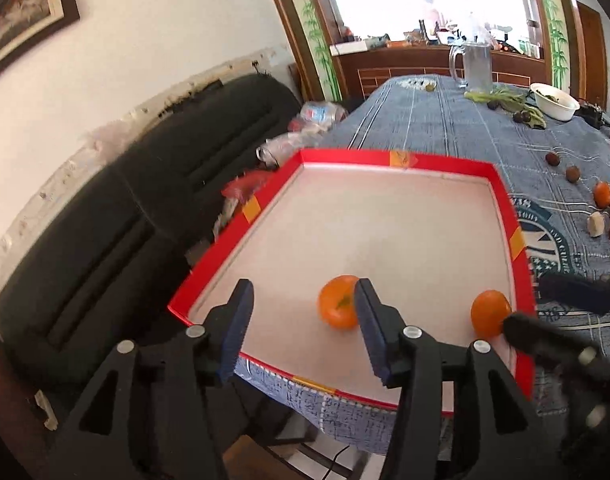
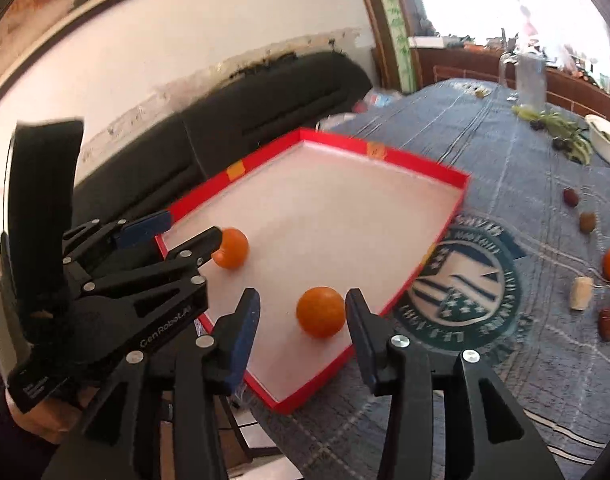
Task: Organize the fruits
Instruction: 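Carry both oranges over the red tray and open both grippers, then move both open grippers back to the fruit pile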
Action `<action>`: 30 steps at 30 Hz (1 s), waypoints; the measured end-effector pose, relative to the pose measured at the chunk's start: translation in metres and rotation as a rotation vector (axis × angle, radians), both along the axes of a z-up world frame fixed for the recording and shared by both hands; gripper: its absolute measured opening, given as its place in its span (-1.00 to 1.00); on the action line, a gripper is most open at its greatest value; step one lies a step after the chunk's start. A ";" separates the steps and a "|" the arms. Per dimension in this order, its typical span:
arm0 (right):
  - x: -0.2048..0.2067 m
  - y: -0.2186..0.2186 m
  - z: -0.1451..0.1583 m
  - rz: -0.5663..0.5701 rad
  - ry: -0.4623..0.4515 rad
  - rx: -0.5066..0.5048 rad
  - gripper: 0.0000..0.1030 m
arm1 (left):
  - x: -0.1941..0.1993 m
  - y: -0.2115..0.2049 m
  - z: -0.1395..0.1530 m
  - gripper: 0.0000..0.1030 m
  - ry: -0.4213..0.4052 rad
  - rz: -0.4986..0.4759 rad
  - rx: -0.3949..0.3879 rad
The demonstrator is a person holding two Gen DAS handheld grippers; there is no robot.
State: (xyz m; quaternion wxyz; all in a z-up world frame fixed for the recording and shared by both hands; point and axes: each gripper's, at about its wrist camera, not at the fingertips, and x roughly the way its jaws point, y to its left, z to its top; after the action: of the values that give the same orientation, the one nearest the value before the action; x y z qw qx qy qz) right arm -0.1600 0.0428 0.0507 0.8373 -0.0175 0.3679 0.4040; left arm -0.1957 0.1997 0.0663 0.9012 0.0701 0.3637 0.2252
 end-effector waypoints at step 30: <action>0.064 -0.235 -0.015 -0.498 0.083 -0.068 -0.11 | 0.062 -0.178 -0.001 0.56 0.101 -0.393 -0.068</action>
State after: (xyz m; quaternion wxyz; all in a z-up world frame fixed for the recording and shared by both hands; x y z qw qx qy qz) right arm -0.0957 -0.1918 0.0358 0.8940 0.0623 0.4084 0.1734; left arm -0.1334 0.0216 0.0653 0.9102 0.1203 0.3953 0.0287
